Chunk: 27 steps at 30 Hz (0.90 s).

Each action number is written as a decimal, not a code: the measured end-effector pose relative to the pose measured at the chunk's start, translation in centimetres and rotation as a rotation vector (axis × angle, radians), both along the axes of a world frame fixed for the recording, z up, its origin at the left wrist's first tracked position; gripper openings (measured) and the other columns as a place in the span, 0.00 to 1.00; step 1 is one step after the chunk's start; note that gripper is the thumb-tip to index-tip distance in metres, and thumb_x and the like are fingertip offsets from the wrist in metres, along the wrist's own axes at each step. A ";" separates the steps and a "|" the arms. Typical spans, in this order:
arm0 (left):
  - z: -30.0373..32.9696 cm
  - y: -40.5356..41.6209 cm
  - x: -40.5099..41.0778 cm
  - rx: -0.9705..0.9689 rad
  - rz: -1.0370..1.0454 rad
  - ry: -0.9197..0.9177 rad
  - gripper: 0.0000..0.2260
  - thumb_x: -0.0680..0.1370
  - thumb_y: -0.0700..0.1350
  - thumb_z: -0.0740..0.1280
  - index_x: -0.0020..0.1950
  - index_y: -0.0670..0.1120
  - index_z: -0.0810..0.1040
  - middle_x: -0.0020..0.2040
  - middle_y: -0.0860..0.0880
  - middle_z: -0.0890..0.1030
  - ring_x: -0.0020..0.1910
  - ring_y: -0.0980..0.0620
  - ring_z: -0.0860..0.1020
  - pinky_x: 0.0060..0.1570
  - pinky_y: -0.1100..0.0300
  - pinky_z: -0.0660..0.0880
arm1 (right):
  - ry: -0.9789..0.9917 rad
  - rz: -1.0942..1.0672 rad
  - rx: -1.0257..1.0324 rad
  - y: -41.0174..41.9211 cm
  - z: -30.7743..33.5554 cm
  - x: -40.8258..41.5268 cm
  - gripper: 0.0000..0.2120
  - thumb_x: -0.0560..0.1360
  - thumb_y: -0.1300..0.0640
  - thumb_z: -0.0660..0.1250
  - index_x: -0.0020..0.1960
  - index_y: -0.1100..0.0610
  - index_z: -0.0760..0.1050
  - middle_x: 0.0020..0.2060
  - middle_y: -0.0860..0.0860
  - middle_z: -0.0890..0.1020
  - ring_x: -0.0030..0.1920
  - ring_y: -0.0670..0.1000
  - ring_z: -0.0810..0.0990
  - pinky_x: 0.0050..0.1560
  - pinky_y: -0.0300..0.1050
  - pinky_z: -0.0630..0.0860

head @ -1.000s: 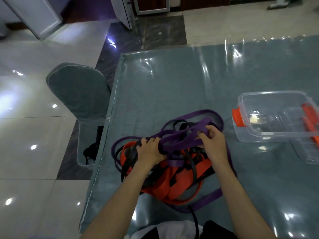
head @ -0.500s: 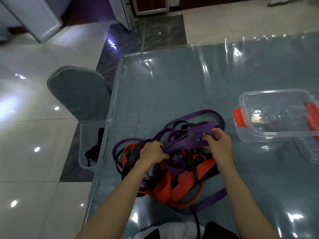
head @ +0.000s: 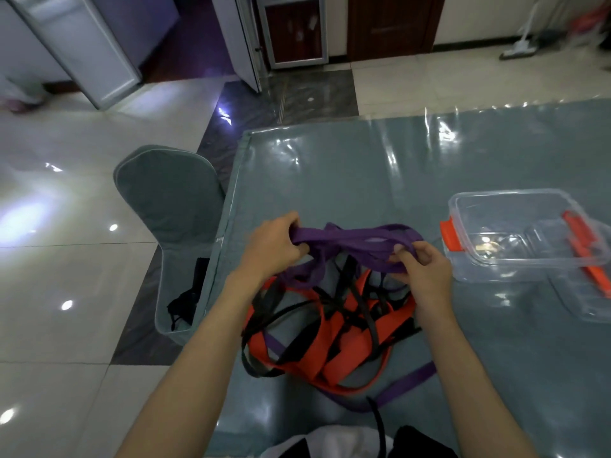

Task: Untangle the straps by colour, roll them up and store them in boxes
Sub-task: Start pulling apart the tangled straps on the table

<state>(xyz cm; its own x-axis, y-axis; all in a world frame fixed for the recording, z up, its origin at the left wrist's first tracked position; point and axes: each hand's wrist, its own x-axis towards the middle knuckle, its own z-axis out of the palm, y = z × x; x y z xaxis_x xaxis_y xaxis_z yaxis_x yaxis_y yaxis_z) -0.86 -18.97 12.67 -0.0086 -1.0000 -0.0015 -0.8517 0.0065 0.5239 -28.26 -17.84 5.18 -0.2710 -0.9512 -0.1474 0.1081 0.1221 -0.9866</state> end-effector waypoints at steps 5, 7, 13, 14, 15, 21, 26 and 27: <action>4.2 0.1 0.6 -0.116 -0.089 0.087 0.23 0.73 0.40 0.77 0.65 0.49 0.73 0.46 0.51 0.85 0.44 0.47 0.82 0.50 0.44 0.80 | 0.000 0.051 0.042 -0.9 0.5 1.5 0.10 0.81 0.66 0.71 0.44 0.54 0.79 0.34 0.48 0.87 0.35 0.44 0.86 0.34 0.45 0.85; 4.8 -0.1 0.8 -0.135 -0.126 0.078 0.24 0.73 0.39 0.77 0.67 0.48 0.74 0.48 0.51 0.85 0.46 0.47 0.83 0.52 0.43 0.80 | 0.044 0.103 0.098 -1.5 0.2 2.0 0.10 0.81 0.66 0.71 0.43 0.54 0.79 0.35 0.52 0.86 0.33 0.46 0.85 0.35 0.48 0.86; 5.1 -1.9 1.6 -0.174 -0.130 -0.006 0.23 0.73 0.41 0.78 0.66 0.52 0.77 0.50 0.55 0.85 0.48 0.51 0.83 0.53 0.45 0.81 | 0.143 0.267 0.219 -3.4 0.1 3.8 0.08 0.82 0.62 0.70 0.44 0.54 0.78 0.36 0.53 0.85 0.32 0.43 0.85 0.29 0.43 0.81; 4.9 -2.3 1.8 -0.177 -0.117 -0.012 0.22 0.73 0.41 0.79 0.65 0.53 0.77 0.50 0.55 0.85 0.48 0.51 0.83 0.53 0.45 0.81 | 0.162 0.291 0.235 -3.8 0.2 4.2 0.08 0.82 0.61 0.70 0.44 0.54 0.78 0.35 0.52 0.85 0.32 0.43 0.85 0.29 0.43 0.81; 4.7 -2.8 2.1 -0.180 -0.101 -0.014 0.21 0.73 0.42 0.79 0.64 0.52 0.78 0.50 0.55 0.85 0.47 0.51 0.83 0.52 0.45 0.81 | 0.177 0.314 0.249 -4.2 0.3 4.5 0.07 0.82 0.61 0.70 0.44 0.55 0.78 0.34 0.50 0.85 0.32 0.44 0.85 0.28 0.42 0.80; 1.9 -5.9 4.2 -0.166 0.035 0.022 0.16 0.74 0.42 0.79 0.59 0.50 0.81 0.49 0.53 0.87 0.47 0.51 0.84 0.49 0.49 0.82 | 0.199 0.430 0.323 -7.5 -0.2 7.5 0.02 0.82 0.62 0.69 0.52 0.60 0.77 0.43 0.59 0.84 0.42 0.54 0.84 0.32 0.48 0.83; -1.9 -8.6 6.7 -0.157 0.170 0.126 0.16 0.75 0.40 0.77 0.61 0.49 0.81 0.44 0.55 0.83 0.44 0.52 0.83 0.46 0.53 0.81 | 0.213 0.458 0.301 -11.3 -1.7 10.7 0.03 0.82 0.65 0.68 0.52 0.60 0.74 0.42 0.60 0.82 0.39 0.51 0.84 0.35 0.50 0.85; -2.8 -9.1 7.2 -0.169 0.198 0.143 0.19 0.75 0.40 0.77 0.64 0.50 0.79 0.44 0.56 0.83 0.43 0.53 0.82 0.45 0.56 0.79 | 0.208 0.453 0.282 -12.1 -2.1 11.3 0.04 0.82 0.65 0.68 0.50 0.60 0.74 0.43 0.60 0.82 0.40 0.51 0.84 0.35 0.50 0.85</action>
